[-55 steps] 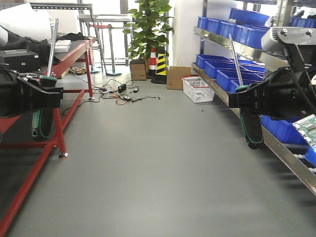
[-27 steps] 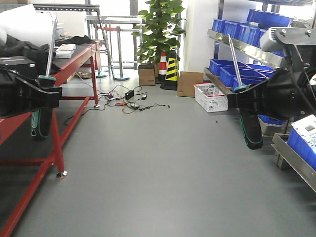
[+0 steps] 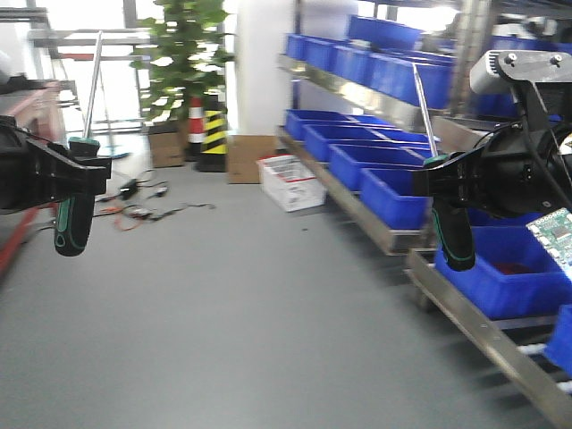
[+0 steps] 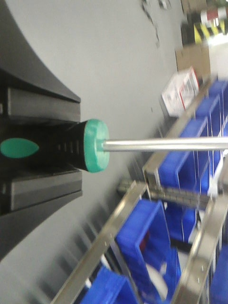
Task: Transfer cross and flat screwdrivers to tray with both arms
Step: 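Hold both screwdrivers while the base drives to the metal tray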
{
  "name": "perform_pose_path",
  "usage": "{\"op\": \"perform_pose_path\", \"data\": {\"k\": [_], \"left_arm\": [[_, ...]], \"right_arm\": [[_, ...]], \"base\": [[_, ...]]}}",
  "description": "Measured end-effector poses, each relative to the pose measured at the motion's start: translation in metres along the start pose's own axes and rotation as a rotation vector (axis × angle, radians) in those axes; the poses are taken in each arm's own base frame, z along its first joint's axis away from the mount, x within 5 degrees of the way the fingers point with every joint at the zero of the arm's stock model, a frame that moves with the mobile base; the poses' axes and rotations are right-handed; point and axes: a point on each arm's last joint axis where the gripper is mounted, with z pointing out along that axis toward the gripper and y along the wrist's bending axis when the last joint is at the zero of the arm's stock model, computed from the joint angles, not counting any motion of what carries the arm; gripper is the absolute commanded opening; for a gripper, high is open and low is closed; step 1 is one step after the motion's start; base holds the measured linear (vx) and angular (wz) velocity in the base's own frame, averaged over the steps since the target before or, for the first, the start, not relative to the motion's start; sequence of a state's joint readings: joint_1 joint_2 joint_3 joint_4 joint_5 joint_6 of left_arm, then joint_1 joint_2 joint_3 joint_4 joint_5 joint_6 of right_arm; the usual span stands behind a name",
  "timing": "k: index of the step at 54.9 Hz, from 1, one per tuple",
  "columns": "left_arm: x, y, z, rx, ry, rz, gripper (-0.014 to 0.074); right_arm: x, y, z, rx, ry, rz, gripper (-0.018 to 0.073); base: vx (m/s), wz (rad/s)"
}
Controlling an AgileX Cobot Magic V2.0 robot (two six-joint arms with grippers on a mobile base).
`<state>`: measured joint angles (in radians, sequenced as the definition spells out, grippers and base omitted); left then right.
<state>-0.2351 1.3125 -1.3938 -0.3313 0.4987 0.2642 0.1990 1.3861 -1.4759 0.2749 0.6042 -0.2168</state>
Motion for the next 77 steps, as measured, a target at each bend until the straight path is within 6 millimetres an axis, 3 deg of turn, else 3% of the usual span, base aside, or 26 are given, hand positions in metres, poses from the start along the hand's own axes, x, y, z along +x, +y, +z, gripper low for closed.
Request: {"op": "perform_pose_path", "data": {"k": [44, 77], "left_arm": [[0.0, 0.0, 0.0, 0.0, 0.0, 0.0, 0.0003], [0.0, 0.0, 0.0, 0.0, 0.0, 0.0, 0.0003]], "right_arm": [[-0.0001, 0.0001, -0.0004, 0.0, -0.001, 0.0, -0.0008], [-0.0001, 0.0, -0.0004, 0.0, -0.001, -0.001, -0.0008]], "base": [[0.37, -0.81], [0.32, -0.57]]}}
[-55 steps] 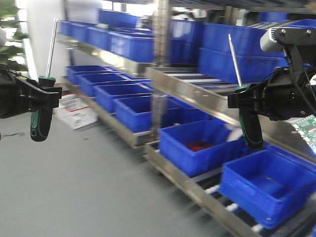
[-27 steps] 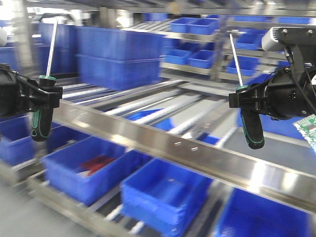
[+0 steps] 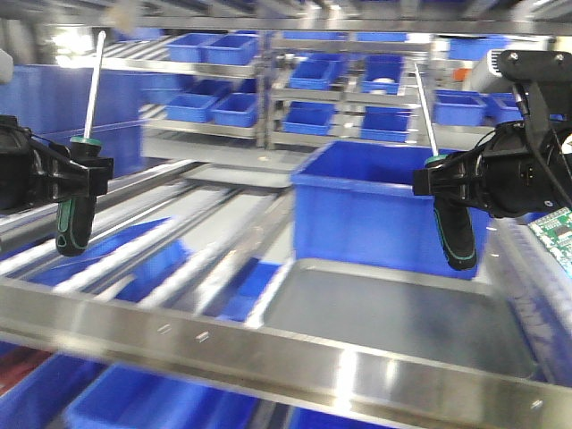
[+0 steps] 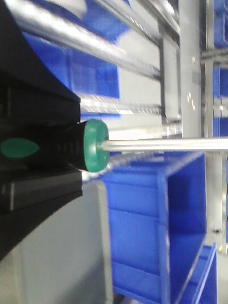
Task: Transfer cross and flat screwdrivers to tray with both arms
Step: 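Hold both screwdrivers while the base drives to the metal tray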
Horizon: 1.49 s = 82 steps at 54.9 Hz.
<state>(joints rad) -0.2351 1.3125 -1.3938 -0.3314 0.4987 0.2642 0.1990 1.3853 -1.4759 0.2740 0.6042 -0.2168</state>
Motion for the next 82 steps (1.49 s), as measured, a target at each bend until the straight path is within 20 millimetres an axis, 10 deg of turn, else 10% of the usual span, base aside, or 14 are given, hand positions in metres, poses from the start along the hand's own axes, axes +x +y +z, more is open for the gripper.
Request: {"op": "perform_pose_path", "data": {"k": [82], "left_arm": [[0.0, 0.0, 0.0, 0.0, 0.0, -0.001, 0.0003]], "right_arm": [[0.0, 0.0, 0.0, 0.0, 0.0, 0.0, -0.0008]], "base": [[0.11, -0.16]]}}
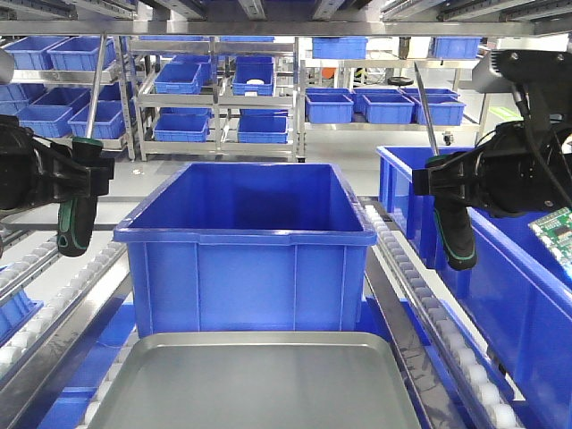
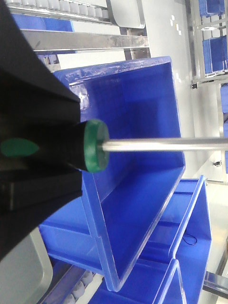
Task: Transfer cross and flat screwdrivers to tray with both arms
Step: 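Hold both screwdrivers while the base drives to the metal tray, then lower both grippers with screwdrivers down onto the grey metal tray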
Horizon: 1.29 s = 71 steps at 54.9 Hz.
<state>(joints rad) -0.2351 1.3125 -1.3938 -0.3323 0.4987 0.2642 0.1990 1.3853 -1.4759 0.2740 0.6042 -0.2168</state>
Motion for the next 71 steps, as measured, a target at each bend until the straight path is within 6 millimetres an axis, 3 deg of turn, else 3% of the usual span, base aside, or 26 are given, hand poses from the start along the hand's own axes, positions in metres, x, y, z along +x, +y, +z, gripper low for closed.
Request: {"op": "perform_pose_path", "data": {"k": [21, 28, 33, 43, 50, 57, 62, 71], "left_arm": [[0.0, 0.0, 0.0, 0.003, -0.001, -0.006, 0.0003], [0.004, -0.006, 0.008, 0.053, 0.018, -0.084, 0.0003], [0.018, -0.015, 0.026, 0.123, 0.127, -0.141, 0.0003], [0.066, -0.033, 0.07, 0.228, 0.425, -0.199, 0.0003], [0.1, -0.041, 0.086, 0.259, 0.565, -0.243, 0.0004], [0.131, -0.043, 0.094, 0.261, 0.68, -0.267, 0.0009], [0.141, -0.043, 0.096, 0.258, 0.712, -0.271, 0.0026], [0.14, -0.042, 0.098, 0.248, 0.692, -0.273, 0.0113]], "right_arm": [[0.0, 0.004, 0.0, -0.047, 0.002, 0.067, -0.0008], [0.009, 0.011, 0.01, -0.12, 0.088, 0.135, -0.0008], [0.023, 0.021, 0.028, -0.167, 0.202, 0.132, -0.0008], [0.056, 0.062, 0.069, -0.271, 0.401, 0.105, -0.0008], [0.078, 0.081, 0.093, -0.297, 0.51, 0.13, -0.0008], [0.096, 0.085, 0.111, -0.297, 0.591, 0.141, -0.0002], [0.107, 0.084, 0.121, -0.29, 0.648, 0.154, 0.0013], [0.12, 0.084, 0.131, -0.286, 0.715, 0.162, 0.0086]], "base": [[0.0, 0.0], [0.0, 0.0], [0.0, 0.0], [0.0, 0.0], [0.0, 0.0], [0.0, 0.0], [0.0, 0.0], [0.0, 0.0]]}}
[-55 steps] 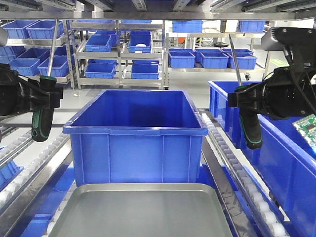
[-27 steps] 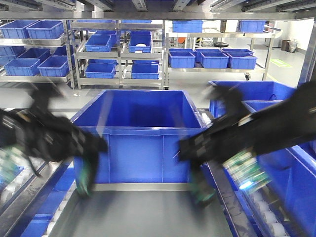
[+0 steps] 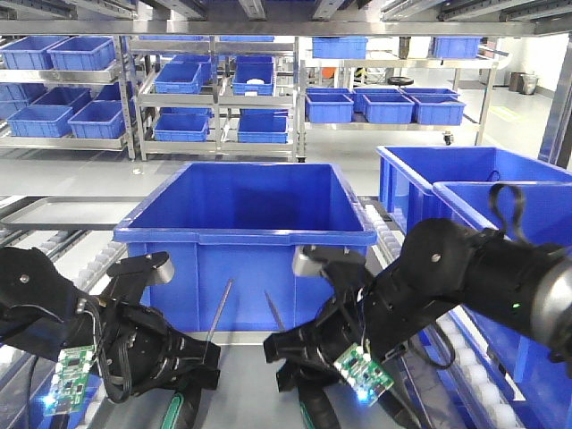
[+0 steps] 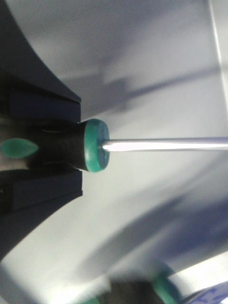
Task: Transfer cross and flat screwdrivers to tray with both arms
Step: 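Lower both grippers with screwdrivers down onto the grey metal tray, then open both grippers to release the screwdrivers onto the tray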
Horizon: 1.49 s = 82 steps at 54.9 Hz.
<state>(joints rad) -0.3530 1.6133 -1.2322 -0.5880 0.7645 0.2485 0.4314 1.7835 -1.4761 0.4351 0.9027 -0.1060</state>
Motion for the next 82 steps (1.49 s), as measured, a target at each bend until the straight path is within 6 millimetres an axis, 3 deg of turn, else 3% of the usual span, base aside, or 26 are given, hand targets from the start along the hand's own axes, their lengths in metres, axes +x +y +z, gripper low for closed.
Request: {"op": "perform_pose_path", "data": {"k": [8, 19, 28, 38, 45, 56, 61, 71, 82], "left_arm": [[-0.001, 0.0, 0.0, -0.002, -0.007, 0.0, 0.0262], [-0.001, 0.0, 0.0, -0.001, -0.007, -0.001, 0.0472], [-0.001, 0.0, 0.0, -0.001, -0.007, -0.001, 0.0507], [-0.004, -0.002, -0.007, -0.005, -0.056, 0.008, 0.0503], [-0.013, -0.014, -0.04, -0.015, -0.232, 0.045, 0.0503], [-0.015, -0.037, -0.113, -0.039, -0.526, 0.146, 0.0503], [-0.011, -0.045, -0.138, -0.035, -0.61, 0.171, 0.0503], [-0.004, -0.052, -0.16, -0.025, -0.668, 0.193, 0.0503], [-0.004, -0.053, -0.161, -0.026, -0.667, 0.196, 0.0503]], "right_arm": [[0.0, -0.001, 0.003, 0.002, 0.004, 0.002, 0.0205], [0.0, -0.001, 0.003, 0.003, 0.002, 0.002, 0.0445], [0.0, -0.001, 0.003, 0.002, 0.003, 0.003, 0.0571], [-0.002, 0.002, -0.004, -0.001, -0.014, -0.006, 0.0575], [-0.006, 0.012, -0.034, -0.007, -0.129, -0.041, 0.0568], [-0.008, 0.034, -0.118, 0.026, -0.455, -0.151, 0.0568], [-0.004, 0.04, -0.142, 0.031, -0.544, -0.176, 0.0568], [0.004, 0.047, -0.167, 0.022, -0.606, -0.196, 0.0568], [0.005, 0.048, -0.169, 0.022, -0.61, -0.197, 0.0568]], "base": [[0.0, 0.0], [0.0, 0.0], [0.0, 0.0], [0.0, 0.0], [0.0, 0.0], [0.0, 0.0], [0.0, 0.0], [0.0, 0.0], [0.0, 0.0]]}}
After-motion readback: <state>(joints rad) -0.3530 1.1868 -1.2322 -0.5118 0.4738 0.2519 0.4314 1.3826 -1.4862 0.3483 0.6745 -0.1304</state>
